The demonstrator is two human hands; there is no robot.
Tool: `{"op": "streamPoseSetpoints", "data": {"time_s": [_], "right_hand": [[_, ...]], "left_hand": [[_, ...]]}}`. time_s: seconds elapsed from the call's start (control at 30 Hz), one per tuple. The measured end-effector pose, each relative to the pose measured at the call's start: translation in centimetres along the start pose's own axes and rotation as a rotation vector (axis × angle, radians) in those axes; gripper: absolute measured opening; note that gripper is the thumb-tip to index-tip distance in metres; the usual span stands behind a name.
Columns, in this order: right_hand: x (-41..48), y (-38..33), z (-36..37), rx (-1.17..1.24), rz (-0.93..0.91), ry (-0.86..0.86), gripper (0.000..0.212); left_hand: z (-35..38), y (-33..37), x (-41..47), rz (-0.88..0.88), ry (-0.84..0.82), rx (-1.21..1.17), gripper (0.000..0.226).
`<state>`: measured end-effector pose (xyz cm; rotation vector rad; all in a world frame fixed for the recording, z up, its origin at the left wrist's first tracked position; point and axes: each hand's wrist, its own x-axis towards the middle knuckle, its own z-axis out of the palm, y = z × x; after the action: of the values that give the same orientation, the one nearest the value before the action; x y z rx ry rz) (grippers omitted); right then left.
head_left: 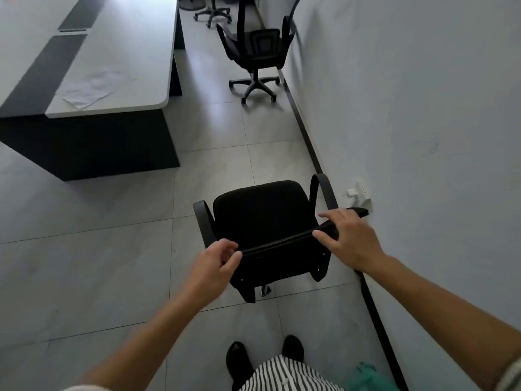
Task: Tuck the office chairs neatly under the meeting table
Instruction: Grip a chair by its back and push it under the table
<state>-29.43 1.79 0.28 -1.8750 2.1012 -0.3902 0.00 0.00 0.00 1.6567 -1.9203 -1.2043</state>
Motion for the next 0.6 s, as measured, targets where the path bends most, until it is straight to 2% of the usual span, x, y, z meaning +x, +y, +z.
{"op": "streamPoseSetpoints", "data": {"time_s": [0.07, 0.13, 0.2, 0.27, 0.33, 0.47, 0.6], "right_hand": [[1.9, 0.9, 0.6, -0.235, -0.113, -0.119, 0.062], [3.7, 2.2, 1.2, -0.377, -0.123, -0.298, 0.069], [5.1, 3.3, 1.7, -0.472, -0.100, -0.381, 0.061], [6.0, 3.8, 2.2, -0.504, -0.090, -0.374, 0.044], [6.7, 3.7, 2.5, -0.487, -0.099, -0.330, 0.033], [7.0, 4.7, 3.7, -0.481, -0.199, -0.217, 0.030], [8.7, 5.9, 4.4, -0.440, -0.278, -0.103, 0.024]], "left_hand": [[1.1, -0.3, 1.8, 0.032, -0.004, 0.152, 0.037], [2.5, -1.1, 3.6, 0.038, -0.079, 0.323, 0.050], [4.0, -2.5, 4.9, 0.001, -0.165, 0.463, 0.060], [5.3, -4.0, 5.5, -0.055, -0.244, 0.559, 0.060], [6.3, -5.1, 5.8, -0.048, -0.219, 0.590, 0.052], [6.9, -6.0, 6.7, 0.068, -0.037, 0.632, 0.032], [6.4, -6.1, 8.9, 0.107, -0.027, 0.656, 0.028]]}}
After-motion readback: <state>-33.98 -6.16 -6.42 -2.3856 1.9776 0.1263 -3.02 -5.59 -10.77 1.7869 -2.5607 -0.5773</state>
